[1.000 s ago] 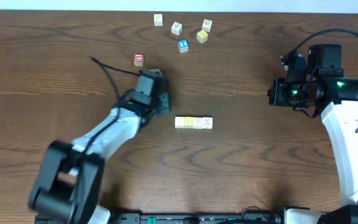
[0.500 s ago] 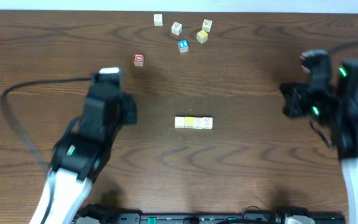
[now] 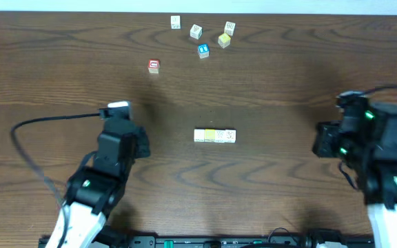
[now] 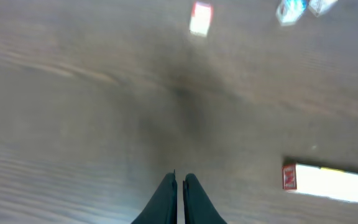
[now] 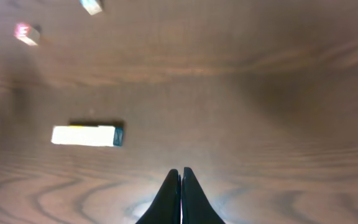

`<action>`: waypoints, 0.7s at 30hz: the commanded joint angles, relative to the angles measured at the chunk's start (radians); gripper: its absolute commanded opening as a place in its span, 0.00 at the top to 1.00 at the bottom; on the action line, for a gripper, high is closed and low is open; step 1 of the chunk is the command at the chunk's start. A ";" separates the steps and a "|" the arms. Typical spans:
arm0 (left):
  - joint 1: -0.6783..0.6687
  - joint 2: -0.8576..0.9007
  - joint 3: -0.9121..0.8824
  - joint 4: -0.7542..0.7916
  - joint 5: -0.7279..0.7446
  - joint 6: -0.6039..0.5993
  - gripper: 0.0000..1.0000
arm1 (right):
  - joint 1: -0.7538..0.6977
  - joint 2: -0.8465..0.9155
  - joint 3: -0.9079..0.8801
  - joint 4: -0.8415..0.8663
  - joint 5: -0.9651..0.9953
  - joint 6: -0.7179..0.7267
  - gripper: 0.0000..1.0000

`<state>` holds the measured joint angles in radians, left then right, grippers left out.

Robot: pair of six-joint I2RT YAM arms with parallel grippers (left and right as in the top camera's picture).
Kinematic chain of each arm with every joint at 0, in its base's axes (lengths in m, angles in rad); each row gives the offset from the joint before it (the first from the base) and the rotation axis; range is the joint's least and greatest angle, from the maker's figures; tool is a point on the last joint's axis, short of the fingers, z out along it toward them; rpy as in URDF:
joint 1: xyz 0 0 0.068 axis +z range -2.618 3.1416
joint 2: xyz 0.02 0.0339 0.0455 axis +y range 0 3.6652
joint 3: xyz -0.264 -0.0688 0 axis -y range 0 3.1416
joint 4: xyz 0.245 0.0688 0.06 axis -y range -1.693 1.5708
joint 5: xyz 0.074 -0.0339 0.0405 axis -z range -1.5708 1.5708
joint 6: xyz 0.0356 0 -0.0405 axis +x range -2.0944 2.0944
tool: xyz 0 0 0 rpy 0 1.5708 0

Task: Lift 4 blocks
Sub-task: 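Raise both grippers and move them to opposite ends of the row, then lower left gripper at the M block end, right gripper at the X end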

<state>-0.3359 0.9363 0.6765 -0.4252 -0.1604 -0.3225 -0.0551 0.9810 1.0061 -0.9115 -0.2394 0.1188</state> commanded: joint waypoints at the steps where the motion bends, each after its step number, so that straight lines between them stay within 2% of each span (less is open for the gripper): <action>1: -0.003 0.083 -0.015 0.058 0.096 -0.023 0.93 | 0.003 0.075 -0.110 0.105 -0.153 0.043 0.99; 5: -0.003 0.232 -0.015 0.158 0.217 -0.023 0.93 | 0.049 0.191 -0.201 0.288 -0.203 0.087 0.99; 11: -0.003 0.433 -0.014 0.259 0.341 -0.039 0.93 | 0.159 0.379 -0.216 0.382 -0.203 0.098 0.99; 14: -0.003 0.493 -0.015 0.269 0.408 -0.038 0.93 | 0.227 0.470 -0.216 0.430 -0.199 0.099 0.99; 21: -0.003 0.537 -0.014 0.278 0.461 0.000 0.93 | 0.332 0.624 -0.216 0.576 -0.169 0.166 0.99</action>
<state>-0.3370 1.4658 0.6632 -0.1501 0.2401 -0.3397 0.2512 1.5749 0.7967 -0.3553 -0.4118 0.2428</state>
